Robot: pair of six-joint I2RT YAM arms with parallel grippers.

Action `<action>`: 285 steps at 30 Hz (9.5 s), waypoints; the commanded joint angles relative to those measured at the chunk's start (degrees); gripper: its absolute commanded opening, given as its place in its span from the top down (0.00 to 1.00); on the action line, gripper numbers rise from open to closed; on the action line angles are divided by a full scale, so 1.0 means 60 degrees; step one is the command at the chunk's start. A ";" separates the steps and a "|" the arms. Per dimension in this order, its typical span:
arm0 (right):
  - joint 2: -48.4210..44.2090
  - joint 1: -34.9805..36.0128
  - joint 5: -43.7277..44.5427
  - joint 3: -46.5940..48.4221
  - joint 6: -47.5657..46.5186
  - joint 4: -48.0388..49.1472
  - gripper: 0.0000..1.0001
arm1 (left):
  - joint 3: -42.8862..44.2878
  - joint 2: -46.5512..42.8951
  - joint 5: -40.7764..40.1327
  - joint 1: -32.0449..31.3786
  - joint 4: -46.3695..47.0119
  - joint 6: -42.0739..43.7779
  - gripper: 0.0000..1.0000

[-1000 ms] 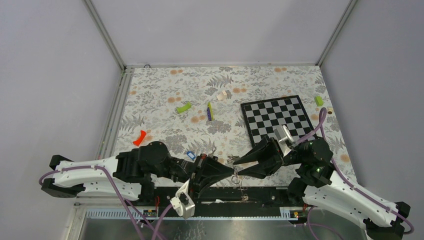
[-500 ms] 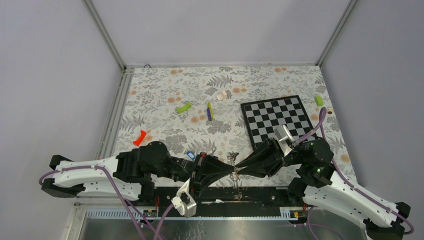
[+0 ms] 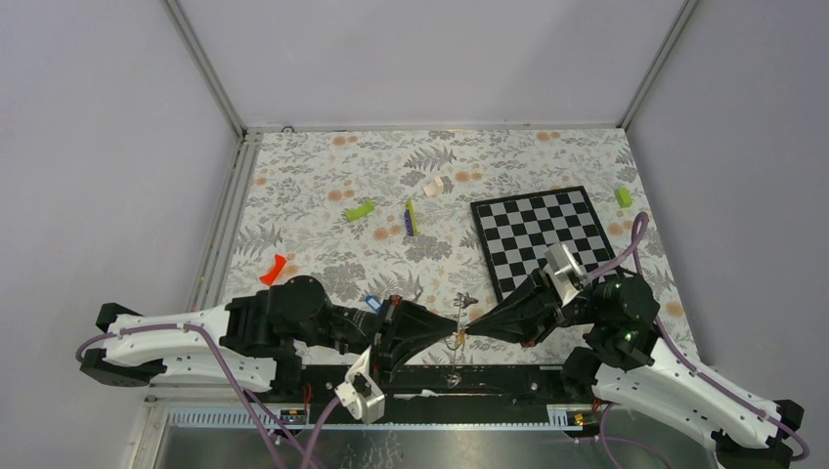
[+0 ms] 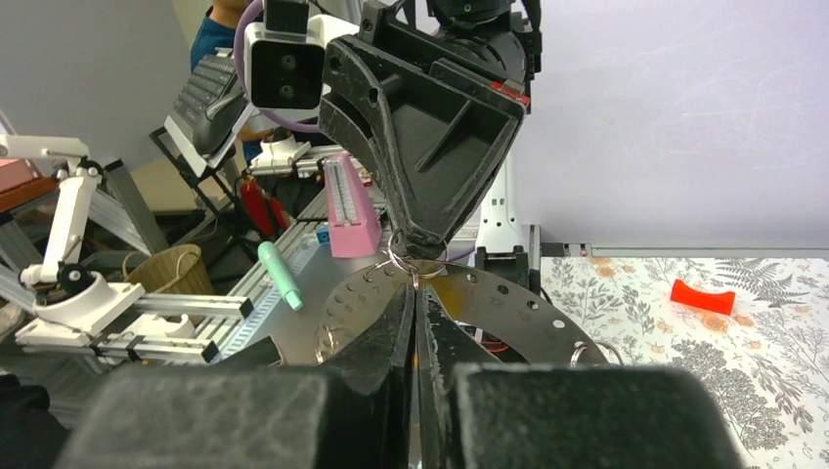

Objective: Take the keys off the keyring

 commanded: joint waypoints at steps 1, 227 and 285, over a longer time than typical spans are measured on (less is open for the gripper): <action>-0.0280 0.0002 0.0588 -0.0115 0.0098 0.0085 0.98 | 0.0260 -0.0290 -0.0141 0.0020 0.0918 0.0191 1.00; -0.1725 0.0002 0.4987 0.2062 -0.3575 -0.5152 1.00 | -0.0688 0.2946 -0.5574 0.0020 0.6606 -0.9673 0.93; -0.2064 0.0002 0.6999 0.1533 -0.2190 -0.6144 1.00 | -0.2054 0.1567 -0.4079 0.0020 0.6842 -0.8282 0.72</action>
